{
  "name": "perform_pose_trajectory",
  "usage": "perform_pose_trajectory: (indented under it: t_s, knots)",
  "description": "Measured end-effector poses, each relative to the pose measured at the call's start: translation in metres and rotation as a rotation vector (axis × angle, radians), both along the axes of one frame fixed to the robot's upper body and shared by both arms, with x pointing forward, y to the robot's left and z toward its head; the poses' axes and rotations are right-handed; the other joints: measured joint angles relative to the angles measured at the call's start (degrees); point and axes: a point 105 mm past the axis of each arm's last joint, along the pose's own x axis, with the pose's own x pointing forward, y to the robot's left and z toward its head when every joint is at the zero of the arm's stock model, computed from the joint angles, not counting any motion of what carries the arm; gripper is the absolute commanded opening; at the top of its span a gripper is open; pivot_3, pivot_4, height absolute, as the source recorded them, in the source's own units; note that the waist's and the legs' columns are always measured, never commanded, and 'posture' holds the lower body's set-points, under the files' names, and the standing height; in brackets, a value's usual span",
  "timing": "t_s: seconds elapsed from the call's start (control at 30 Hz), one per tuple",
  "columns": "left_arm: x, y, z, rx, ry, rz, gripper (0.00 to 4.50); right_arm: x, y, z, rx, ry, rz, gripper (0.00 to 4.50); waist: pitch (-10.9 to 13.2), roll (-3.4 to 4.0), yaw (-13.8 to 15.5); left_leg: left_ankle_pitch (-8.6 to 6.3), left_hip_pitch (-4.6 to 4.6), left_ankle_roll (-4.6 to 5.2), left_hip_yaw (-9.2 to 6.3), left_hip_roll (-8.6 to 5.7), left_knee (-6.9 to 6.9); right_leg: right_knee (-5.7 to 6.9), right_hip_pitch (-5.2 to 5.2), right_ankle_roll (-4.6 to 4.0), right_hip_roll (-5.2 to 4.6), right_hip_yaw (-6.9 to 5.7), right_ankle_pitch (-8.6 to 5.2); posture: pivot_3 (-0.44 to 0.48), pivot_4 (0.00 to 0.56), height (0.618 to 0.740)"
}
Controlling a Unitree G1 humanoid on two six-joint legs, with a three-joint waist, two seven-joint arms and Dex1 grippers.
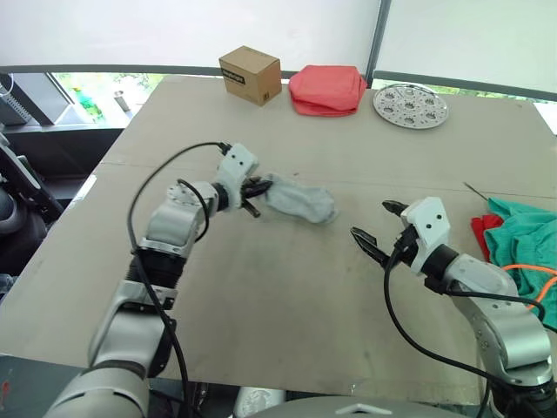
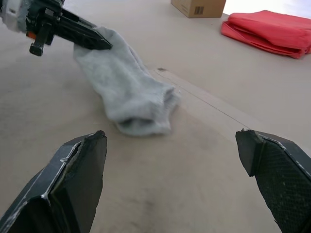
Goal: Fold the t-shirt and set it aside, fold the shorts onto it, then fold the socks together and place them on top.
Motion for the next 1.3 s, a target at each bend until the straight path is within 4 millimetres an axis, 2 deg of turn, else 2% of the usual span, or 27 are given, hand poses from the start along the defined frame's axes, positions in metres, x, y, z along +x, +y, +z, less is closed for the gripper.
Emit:
perform_pose_trajectory:
  t_s: [0.1,0.17,0.23,0.47,0.57,0.67,0.7,0.83,0.9,1.07,1.17,1.27,1.3]
  knots:
    - [0.015,0.029,0.033,0.337,-0.164,0.005,0.11,0.003,0.001,-0.003,-0.005,0.004,0.003,4.50,0.13,-0.16,0.10,0.00,-0.06,0.00,-0.01,0.00,0.00,-0.03,-0.04,0.00,-0.03,-0.02,0.00,0.000,0.150,0.740]
    - [0.020,0.028,0.055,0.511,-0.271,-0.031,0.11,0.004,0.002,-0.003,-0.010,0.005,0.006,4.50,0.13,-0.16,0.28,-0.02,-0.07,0.01,0.01,-0.03,0.00,-0.04,-0.02,0.00,-0.08,-0.01,0.00,0.000,0.150,0.740]
    - [0.023,0.017,0.063,0.598,-0.335,-0.075,0.11,0.004,0.006,-0.002,-0.010,-0.004,0.021,4.50,0.13,-0.16,0.41,-0.05,-0.07,0.07,0.08,-0.04,0.00,-0.06,-0.02,0.01,-0.10,0.03,0.00,0.000,0.150,0.740]
    - [0.021,-0.032,0.036,0.673,-0.385,-0.222,0.11,0.003,0.008,-0.001,0.002,-0.022,0.010,4.50,0.14,-0.18,0.00,-0.04,-0.06,0.09,0.16,0.00,0.01,0.02,-0.05,0.25,-0.01,0.08,0.12,0.000,0.150,0.740]
    - [0.014,-0.048,0.012,0.665,-0.408,-0.256,0.11,-0.010,0.014,0.002,0.030,-0.021,0.068,4.50,0.14,-0.18,-0.08,-0.05,-0.01,0.09,0.19,0.02,0.01,0.05,-0.05,0.26,0.00,0.13,0.12,0.000,0.150,0.740]
    - [0.001,-0.062,-0.019,0.638,-0.374,-0.301,0.11,-0.027,0.024,0.004,-0.010,-0.035,0.185,4.50,0.15,-0.19,-0.11,-0.05,0.01,0.10,0.21,0.04,0.04,0.06,-0.05,0.26,0.00,0.14,0.12,0.000,0.150,0.740]
    - [-0.001,-0.063,-0.021,0.637,-0.371,-0.305,0.11,-0.028,0.025,0.004,-0.011,-0.036,0.190,4.50,0.15,-0.19,-0.09,-0.05,0.01,0.10,0.20,0.04,0.05,0.06,-0.05,0.27,0.00,0.13,0.12,0.000,0.150,0.740]
    - [-0.011,-0.067,-0.028,0.595,-0.327,-0.314,1.58,-0.030,0.024,0.003,-0.037,-0.033,0.210,4.50,0.12,-0.17,-0.02,-0.05,0.06,0.10,0.17,0.05,0.11,0.09,0.00,0.08,-0.04,0.12,0.01,0.000,0.150,0.740]
    - [-0.013,-0.063,-0.022,0.511,-0.272,-0.286,2.44,-0.029,0.024,0.004,-0.036,-0.038,0.213,4.50,0.10,-0.19,-0.02,-0.04,0.05,0.10,0.15,0.06,0.13,0.09,0.01,0.08,-0.04,0.10,0.01,0.000,0.150,0.740]
    - [-0.021,-0.027,0.001,0.205,0.007,-0.210,2.44,-0.028,0.022,0.001,-0.038,-0.034,0.215,4.50,0.13,-0.21,-0.30,-0.04,0.02,0.09,0.12,0.11,0.10,0.11,-0.03,0.16,0.06,0.06,0.06,0.000,0.150,0.740]
    - [-0.030,-0.001,0.032,-0.006,0.133,-0.185,2.44,-0.023,0.022,-0.003,-0.027,-0.015,0.225,4.50,0.14,-0.20,-0.19,-0.03,0.03,0.08,0.08,0.09,0.10,0.11,-0.01,0.25,0.09,0.06,0.11,0.000,0.150,0.740]
    - [-0.040,0.002,0.043,-0.132,0.197,-0.213,2.44,-0.018,0.022,-0.002,-0.025,-0.019,0.231,4.50,0.14,-0.19,0.04,-0.03,0.04,0.08,0.07,0.05,0.13,0.10,0.05,0.24,0.03,0.06,0.10,0.000,0.150,0.740]
    - [-0.045,-0.003,0.046,-0.242,0.237,-0.216,2.44,-0.015,0.024,-0.002,-0.026,-0.021,0.238,4.50,0.14,-0.19,0.09,-0.03,0.04,0.08,0.05,0.04,0.17,0.10,0.09,0.22,0.01,0.05,0.09,0.000,0.150,0.740]
